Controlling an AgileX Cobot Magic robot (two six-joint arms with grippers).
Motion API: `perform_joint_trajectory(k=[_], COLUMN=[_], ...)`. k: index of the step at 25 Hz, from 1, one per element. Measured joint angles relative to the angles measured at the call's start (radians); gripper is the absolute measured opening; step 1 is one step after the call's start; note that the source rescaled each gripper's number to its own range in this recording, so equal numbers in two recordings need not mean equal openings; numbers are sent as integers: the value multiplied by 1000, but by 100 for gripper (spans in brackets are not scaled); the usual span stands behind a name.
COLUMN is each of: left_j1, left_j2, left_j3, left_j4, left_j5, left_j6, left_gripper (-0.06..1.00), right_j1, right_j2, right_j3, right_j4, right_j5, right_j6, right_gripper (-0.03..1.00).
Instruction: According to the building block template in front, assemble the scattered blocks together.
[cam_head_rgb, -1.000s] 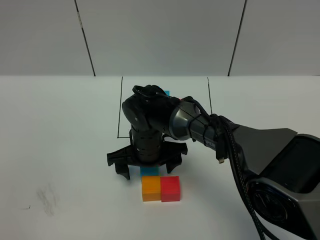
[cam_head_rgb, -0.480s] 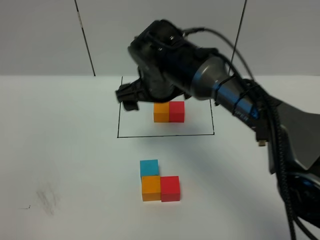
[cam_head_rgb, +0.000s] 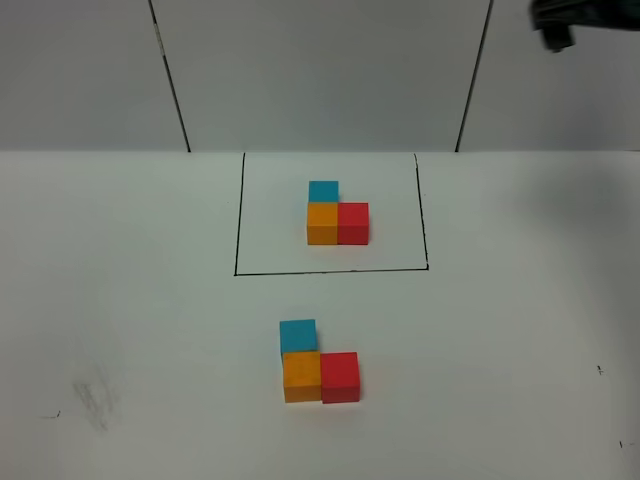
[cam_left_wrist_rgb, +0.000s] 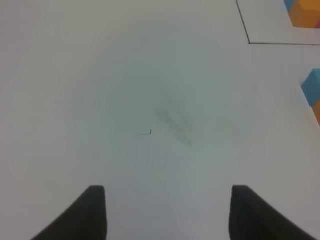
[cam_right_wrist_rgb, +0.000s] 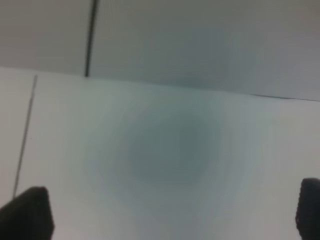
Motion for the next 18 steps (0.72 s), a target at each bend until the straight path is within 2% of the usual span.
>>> perform_joint_trajectory(k=[3, 6, 13, 16, 18], left_j1=[0, 0, 0, 0, 0], left_j2=[0, 0, 0, 0, 0], left_j3=[0, 0, 0, 0, 0], left_j4=[0, 0, 0, 0, 0], left_j5=[0, 0, 0, 0, 0], left_j6=[0, 0, 0, 1, 1], left_gripper=[21, 21, 21, 21, 21], right_j1=[-139, -259, -495, -580, -607], right_j2=[-69, -160, -421, -550, -648], right_j3=[15, 103, 443, 559, 627], right_j4=[101, 166, 166, 161, 126], right_j5=[0, 1, 5, 8, 8], right_j6=[-115, -161, -236, -239, -239], right_gripper=[100, 100, 100, 96, 91])
